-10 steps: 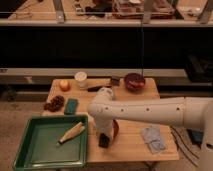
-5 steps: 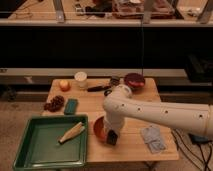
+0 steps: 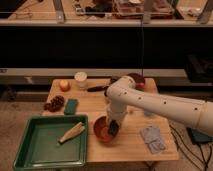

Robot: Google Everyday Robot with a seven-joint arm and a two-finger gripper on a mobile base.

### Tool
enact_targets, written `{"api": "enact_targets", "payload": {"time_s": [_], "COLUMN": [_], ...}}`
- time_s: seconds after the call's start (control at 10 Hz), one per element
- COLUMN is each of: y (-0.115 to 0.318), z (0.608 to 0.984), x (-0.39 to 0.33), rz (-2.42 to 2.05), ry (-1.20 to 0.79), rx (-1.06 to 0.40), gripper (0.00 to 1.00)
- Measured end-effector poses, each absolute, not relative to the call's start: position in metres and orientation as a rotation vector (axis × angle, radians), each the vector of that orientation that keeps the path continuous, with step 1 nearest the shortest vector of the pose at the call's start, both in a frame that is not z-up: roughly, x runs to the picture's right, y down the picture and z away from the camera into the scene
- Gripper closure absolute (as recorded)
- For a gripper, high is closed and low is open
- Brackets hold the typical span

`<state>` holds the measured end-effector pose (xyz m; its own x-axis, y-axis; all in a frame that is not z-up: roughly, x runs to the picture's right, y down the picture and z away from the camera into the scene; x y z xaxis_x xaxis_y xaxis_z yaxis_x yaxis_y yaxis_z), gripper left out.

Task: Wipe red bowl with eraser

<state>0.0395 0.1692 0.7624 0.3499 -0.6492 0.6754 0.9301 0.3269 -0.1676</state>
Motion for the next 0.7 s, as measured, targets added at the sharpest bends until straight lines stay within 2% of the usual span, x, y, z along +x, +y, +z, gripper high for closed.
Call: {"api": "enact_targets", "payload": {"time_s": [0.7], "y": [0.153], "z": [0.78], "x": [-0.017], "rz": [-1.182], "ry": [-0.595], "rx": [-0.598], "gripper": [1.0]}}
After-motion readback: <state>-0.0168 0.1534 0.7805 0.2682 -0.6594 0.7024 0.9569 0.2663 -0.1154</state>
